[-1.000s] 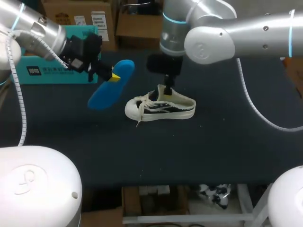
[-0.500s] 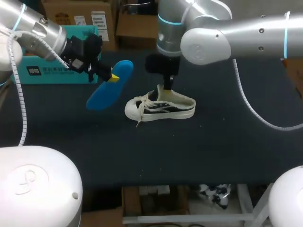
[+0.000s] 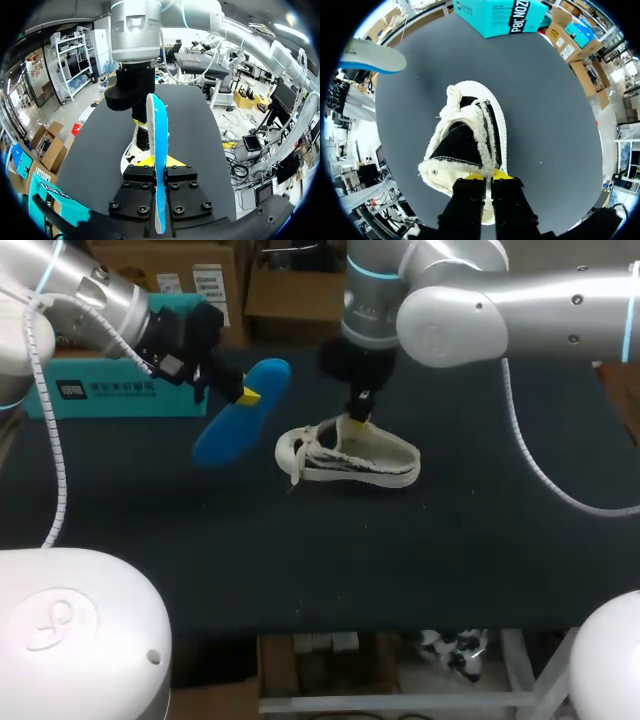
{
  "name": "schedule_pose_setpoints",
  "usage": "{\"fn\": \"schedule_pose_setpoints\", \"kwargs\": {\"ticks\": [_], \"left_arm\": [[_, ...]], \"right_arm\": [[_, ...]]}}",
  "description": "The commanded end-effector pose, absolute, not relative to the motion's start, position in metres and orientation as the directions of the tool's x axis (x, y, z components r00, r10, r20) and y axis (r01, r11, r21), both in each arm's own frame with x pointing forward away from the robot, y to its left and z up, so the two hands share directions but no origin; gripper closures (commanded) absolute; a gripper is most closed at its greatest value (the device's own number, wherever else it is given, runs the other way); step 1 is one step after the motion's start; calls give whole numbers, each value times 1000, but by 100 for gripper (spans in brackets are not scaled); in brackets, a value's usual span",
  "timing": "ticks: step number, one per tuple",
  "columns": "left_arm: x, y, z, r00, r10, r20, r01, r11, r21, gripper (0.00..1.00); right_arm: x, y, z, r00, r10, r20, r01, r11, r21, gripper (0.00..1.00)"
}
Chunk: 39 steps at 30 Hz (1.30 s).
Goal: Open the shoe tongue, take the insole out of the shoe, put the insole back into the shoe, and pack the shoe into the shoebox
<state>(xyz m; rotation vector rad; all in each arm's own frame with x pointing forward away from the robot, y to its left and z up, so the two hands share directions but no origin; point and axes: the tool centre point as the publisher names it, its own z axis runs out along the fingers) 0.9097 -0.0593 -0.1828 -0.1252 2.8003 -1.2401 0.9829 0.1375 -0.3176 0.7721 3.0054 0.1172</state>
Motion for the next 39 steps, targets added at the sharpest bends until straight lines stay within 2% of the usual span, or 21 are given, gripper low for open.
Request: {"fn": "schedule_pose_setpoints", "kwargs": {"ticks": [1,5,11,19,30,39], "left_arm": [[917,-64,-181,-997,-77,-23,-34,654,-756,100],[925,-70,-177,-999,-44,17,-41,625,-780,100],[929,-77,-170,-1000,-8,9,-12,625,-781,100],[940,-78,-164,-997,67,23,21,581,-813,100],[947,-96,-157,-985,171,20,80,559,-825,100],[950,-100,-161,-979,202,27,92,558,-825,100]], "right_arm": [[968,123,-311,-808,589,21,583,793,179,100],[961,121,-308,-744,667,53,658,715,235,100],[956,131,-302,-654,752,77,750,633,192,100],[942,134,-302,-516,849,117,847,485,217,100],[915,135,-304,-369,920,133,907,324,270,100],[908,134,-327,-340,924,172,916,285,281,100]]}}
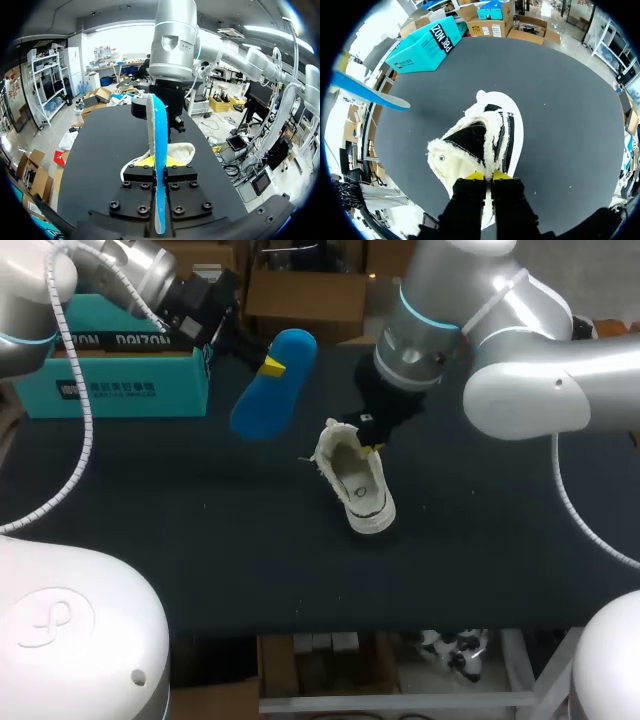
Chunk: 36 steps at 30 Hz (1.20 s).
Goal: Open the shoe tongue, take the insole out of the shoe, put the insole back into the shoe, and pack the shoe into the shoebox
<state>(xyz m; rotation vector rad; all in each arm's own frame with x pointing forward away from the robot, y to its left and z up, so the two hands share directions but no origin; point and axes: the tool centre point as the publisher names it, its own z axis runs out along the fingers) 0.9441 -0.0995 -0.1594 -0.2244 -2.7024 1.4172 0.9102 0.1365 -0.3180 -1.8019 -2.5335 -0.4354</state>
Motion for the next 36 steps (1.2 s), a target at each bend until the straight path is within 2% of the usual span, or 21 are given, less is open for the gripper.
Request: {"fn": "schedule_pose_setpoints", "kwargs": {"ticks": [1,2,4,5,17,22,23,36], "left_arm": [[950,-100,-161,-979,203,26,94,557,-825,100],[949,-99,-161,-978,205,25,95,556,-826,100],[949,-98,-160,-978,208,25,96,550,-830,100],[948,-97,-160,-978,209,25,96,547,-832,100],[933,-104,-141,-969,243,46,75,465,-882,100],[919,-112,-123,-971,201,131,-39,406,-913,100],[918,-113,-119,-971,174,166,-78,425,-902,100],[918,-113,-119,-971,174,166,-78,425,-902,100]], "right_arm": [[908,133,-328,-340,924,175,917,283,282,100],[907,132,-329,-338,924,178,917,281,282,91],[905,131,-329,-331,926,182,920,274,282,34],[904,130,-329,-329,927,183,920,271,282,0],[885,109,-307,-313,932,182,928,259,270,0],[885,109,-307,-313,932,182,928,259,270,0],[885,109,-307,-313,932,182,928,259,270,0],[885,109,-307,-313,932,182,928,259,270,0]]}}
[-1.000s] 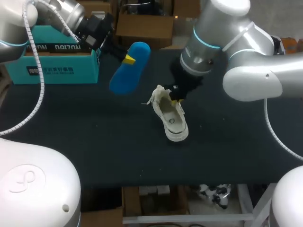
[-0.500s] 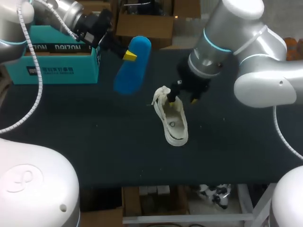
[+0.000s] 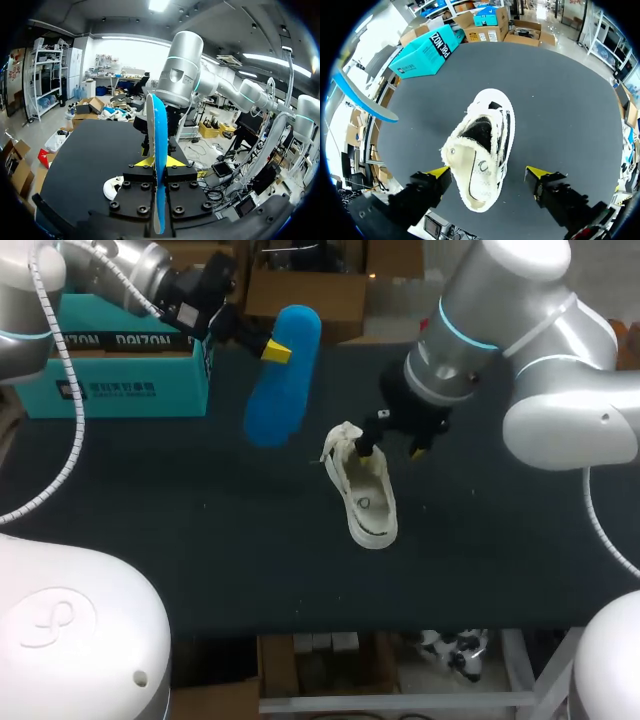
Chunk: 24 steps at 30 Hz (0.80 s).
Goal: Open the shoe tongue, take the insole out of the shoe, put the insole back into the shoe, and pack the shoe into the shoebox
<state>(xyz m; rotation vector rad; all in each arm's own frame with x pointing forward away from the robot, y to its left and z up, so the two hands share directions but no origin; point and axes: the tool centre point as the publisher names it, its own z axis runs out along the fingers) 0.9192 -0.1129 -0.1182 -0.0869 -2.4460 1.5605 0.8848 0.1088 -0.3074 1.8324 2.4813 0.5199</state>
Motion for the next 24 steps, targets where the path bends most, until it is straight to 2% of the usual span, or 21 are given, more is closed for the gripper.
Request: {"fn": "schedule_pose_setpoints", "kwargs": {"ticks": [1,7,12,15,17,24], "left_arm": [[918,-113,-119,-971,174,166,-78,425,-902,100],[879,-115,-119,-975,148,164,-98,376,-922,100],[868,-119,-118,-978,120,171,-129,297,-946,100],[865,-123,-119,-983,84,161,-135,257,-957,100],[864,-127,-117,-982,84,167,-142,252,-957,100],[861,-132,-106,-980,94,175,-153,208,-966,100]], "right_arm": [[885,109,-307,-313,932,182,928,259,270,0],[870,97,-289,-269,931,247,947,209,244,0],[858,87,-286,-136,933,334,983,84,164,0],[852,75,-287,-6,874,485,995,-42,89,0],[849,77,-284,37,921,388,996,-63,55,0],[849,77,-284,37,921,388,996,-63,55,0]]}}
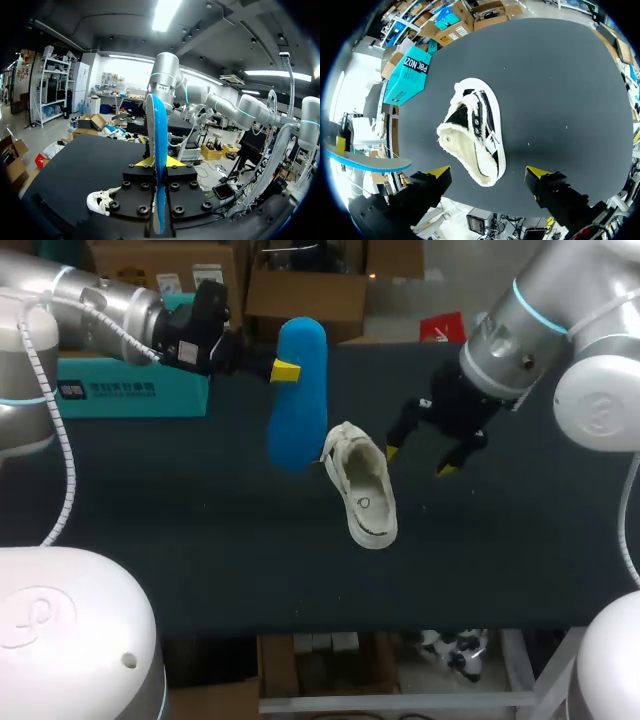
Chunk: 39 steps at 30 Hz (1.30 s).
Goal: Open the shoe tongue, take the insole out of the shoe, put the insole back into the shoe, and pack the shoe into the shoebox
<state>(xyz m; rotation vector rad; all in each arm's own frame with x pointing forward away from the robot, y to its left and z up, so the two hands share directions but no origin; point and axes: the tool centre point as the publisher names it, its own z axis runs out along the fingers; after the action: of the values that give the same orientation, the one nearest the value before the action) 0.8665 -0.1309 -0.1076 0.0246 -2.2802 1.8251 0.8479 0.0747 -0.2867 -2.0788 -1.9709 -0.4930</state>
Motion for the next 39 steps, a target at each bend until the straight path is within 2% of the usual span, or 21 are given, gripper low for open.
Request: {"fn": "schedule_pose_setpoints", "kwargs": {"ticks": [1,5,7,8,10,18,32,39], "left_arm": [[860,-133,-105,-980,97,175,-153,206,-967,100],[853,-138,-101,-979,123,165,-138,203,-969,100],[850,-140,-100,-979,128,158,-130,200,-971,100],[849,-140,-100,-979,134,155,-127,198,-972,100],[847,-140,-99,-979,139,148,-120,195,-973,100],[844,-138,-93,-978,163,127,-98,176,-979,100],[841,-144,-85,-966,234,114,-81,147,-986,100],[836,-147,-75,-964,250,89,-59,127,-990,100]], "right_arm": [[849,77,-284,37,921,388,996,-63,55,0],[850,79,-284,45,914,403,997,-66,38,0],[851,81,-282,131,882,453,991,-135,-22,0],[850,82,-280,114,866,486,992,-121,-17,0],[850,80,-279,224,828,513,974,-208,-91,0],[839,81,-278,366,576,731,930,-252,-267,0],[839,81,-278,366,576,731,930,-252,-267,0],[841,90,-274,601,458,655,799,-323,-507,0]]}}
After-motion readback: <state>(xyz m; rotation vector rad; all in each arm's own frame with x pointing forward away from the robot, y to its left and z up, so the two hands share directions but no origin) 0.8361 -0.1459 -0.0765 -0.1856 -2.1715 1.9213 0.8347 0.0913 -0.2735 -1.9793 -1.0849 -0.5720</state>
